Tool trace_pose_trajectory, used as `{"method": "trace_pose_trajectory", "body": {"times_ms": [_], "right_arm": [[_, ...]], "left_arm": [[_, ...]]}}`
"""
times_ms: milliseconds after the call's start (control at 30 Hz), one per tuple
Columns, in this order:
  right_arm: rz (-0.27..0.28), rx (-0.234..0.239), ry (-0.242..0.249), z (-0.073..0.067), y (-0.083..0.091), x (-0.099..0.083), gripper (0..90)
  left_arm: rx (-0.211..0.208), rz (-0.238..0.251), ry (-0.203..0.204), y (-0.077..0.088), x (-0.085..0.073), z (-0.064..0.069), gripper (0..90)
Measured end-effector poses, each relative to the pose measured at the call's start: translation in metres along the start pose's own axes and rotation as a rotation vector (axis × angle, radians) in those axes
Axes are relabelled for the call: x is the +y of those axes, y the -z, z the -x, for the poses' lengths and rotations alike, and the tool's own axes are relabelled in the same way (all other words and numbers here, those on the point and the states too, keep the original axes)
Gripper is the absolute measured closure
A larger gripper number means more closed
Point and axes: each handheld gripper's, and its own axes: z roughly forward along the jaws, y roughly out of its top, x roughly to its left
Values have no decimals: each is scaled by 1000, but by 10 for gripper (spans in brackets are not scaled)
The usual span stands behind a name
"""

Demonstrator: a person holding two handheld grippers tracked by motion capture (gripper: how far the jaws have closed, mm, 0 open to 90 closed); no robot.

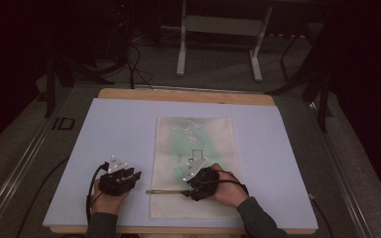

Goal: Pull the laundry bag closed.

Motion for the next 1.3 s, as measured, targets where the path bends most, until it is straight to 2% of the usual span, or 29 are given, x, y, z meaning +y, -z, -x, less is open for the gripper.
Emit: {"method": "trace_pose_trajectory", "body": {"times_ms": [633,1300], "right_arm": [[11,30,45,-7,-19,26,638],[18,59,78,-17,-42,55,656]], "left_arm": [[-2,-6,-7,0,0,0,652],[-1,-4,-4,0,0,0,652]]}}
